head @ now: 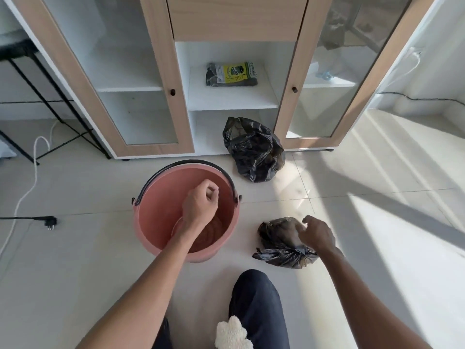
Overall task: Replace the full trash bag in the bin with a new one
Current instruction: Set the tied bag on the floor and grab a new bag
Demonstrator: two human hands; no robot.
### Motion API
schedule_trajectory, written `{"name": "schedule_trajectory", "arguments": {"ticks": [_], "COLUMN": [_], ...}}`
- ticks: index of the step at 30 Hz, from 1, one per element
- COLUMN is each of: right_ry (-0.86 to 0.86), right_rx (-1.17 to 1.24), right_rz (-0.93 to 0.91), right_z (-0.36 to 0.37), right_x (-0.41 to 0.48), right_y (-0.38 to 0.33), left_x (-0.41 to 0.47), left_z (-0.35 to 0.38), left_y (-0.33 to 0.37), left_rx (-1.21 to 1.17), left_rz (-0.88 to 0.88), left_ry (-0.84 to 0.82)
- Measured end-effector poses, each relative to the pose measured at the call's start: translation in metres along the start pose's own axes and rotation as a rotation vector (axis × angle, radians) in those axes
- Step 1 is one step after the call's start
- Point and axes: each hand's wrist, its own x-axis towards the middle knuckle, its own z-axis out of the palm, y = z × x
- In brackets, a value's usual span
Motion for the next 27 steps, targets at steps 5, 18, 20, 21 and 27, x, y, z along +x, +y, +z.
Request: {"name": "schedule_trajectory", "arguments": {"ticks": [5, 18, 20, 21, 27], "right_ry": [-0.03, -0.001, 0.014, 0.031, 0.104], "right_rx": [-0.095, 0.02, 0.021, 0.0, -0.235], "right_rz": [-0.078, -0.254, -0.281, -0.303, -0.377], "right_z": [0.01, 0.013, 0.008, 0.006, -0.001], "right_x": [-0.004, 0.14, 0.173, 0.188, 0.265], "right_y": [-0.05, -0.161, -0.185, -0.195, -0.247], "left_x": [-0.007, 0.055, 0.059, 0.06, 0.058], "left_z": [-0.065, -0.081, -0.082, -0.082, -0.079], "left_y": [-0.075, -0.153, -0.151, -0.151, -0.151], "left_rx": [0.216, 0.249, 0.274, 0.281, 0.347], "left_rz": [-0.047, -0.203, -0.222, -0.225, -0.195], "left_ry": [0.282, 0.017, 0.045, 0.05, 0.134]}}
